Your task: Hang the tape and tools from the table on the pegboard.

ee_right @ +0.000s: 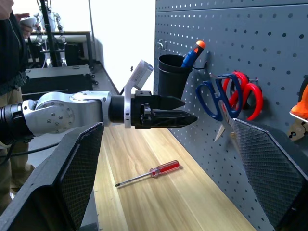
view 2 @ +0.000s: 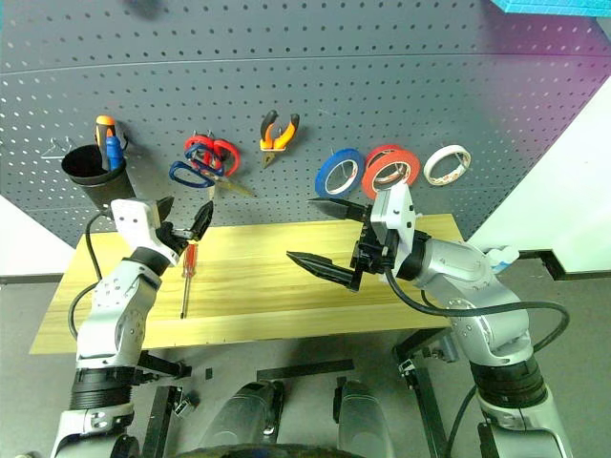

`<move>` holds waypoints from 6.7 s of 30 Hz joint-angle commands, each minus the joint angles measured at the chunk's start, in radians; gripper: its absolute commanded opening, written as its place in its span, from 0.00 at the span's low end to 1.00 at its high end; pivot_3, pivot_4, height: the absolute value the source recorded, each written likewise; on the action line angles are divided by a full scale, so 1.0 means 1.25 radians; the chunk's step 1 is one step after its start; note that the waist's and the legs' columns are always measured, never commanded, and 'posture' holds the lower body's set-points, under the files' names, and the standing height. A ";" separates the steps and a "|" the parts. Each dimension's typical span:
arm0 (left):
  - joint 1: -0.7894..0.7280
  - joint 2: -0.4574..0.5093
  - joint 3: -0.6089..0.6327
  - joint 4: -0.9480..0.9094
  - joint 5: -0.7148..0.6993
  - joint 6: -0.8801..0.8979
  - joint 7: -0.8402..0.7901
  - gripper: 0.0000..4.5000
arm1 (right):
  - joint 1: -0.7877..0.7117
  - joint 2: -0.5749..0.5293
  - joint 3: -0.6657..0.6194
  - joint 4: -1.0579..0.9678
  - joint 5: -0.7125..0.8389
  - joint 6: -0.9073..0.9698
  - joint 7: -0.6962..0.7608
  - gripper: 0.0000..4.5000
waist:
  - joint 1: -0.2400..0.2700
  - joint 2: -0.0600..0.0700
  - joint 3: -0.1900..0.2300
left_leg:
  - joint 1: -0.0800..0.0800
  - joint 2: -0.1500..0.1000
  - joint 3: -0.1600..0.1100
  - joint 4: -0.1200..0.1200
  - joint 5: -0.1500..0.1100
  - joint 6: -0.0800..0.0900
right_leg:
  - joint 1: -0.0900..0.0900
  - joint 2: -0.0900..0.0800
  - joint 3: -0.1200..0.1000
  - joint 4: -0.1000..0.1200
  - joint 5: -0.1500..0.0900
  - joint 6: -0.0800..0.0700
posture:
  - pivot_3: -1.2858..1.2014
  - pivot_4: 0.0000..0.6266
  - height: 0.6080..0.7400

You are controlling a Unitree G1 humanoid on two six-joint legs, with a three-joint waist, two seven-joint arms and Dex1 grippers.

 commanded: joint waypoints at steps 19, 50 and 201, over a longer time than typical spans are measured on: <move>-0.045 0.146 -0.005 0.193 0.113 0.384 0.097 0.99 | 0.020 0.011 0.072 0.007 -0.093 -0.014 -0.015 1.00 | 0.002 0.001 -0.001 | 0.000 0.000 -0.001 0.000 0.000 0.000 | 0.000 0.000 0.000 0.000 0.000 0.000 | 0.52 0.24 1.00; -0.446 0.099 -0.050 0.826 0.189 0.350 0.152 0.99 | 0.131 0.004 0.068 -0.084 -0.085 0.021 -0.084 1.00 | -0.018 -0.004 0.020 | -0.001 0.000 -0.001 -0.001 -0.001 0.001 | -0.001 -0.003 0.000 -0.001 0.000 0.001 | 0.49 0.36 1.00; 0.092 0.291 0.126 0.208 -0.012 -0.268 -0.353 0.99 | 0.230 0.021 -0.046 0.217 -0.268 -0.315 -0.089 1.00 | 0.003 0.004 -0.010 | 0.001 0.001 0.002 0.011 -0.002 0.003 | 0.005 0.001 0.002 0.000 0.005 0.001 | 0.52 0.16 1.00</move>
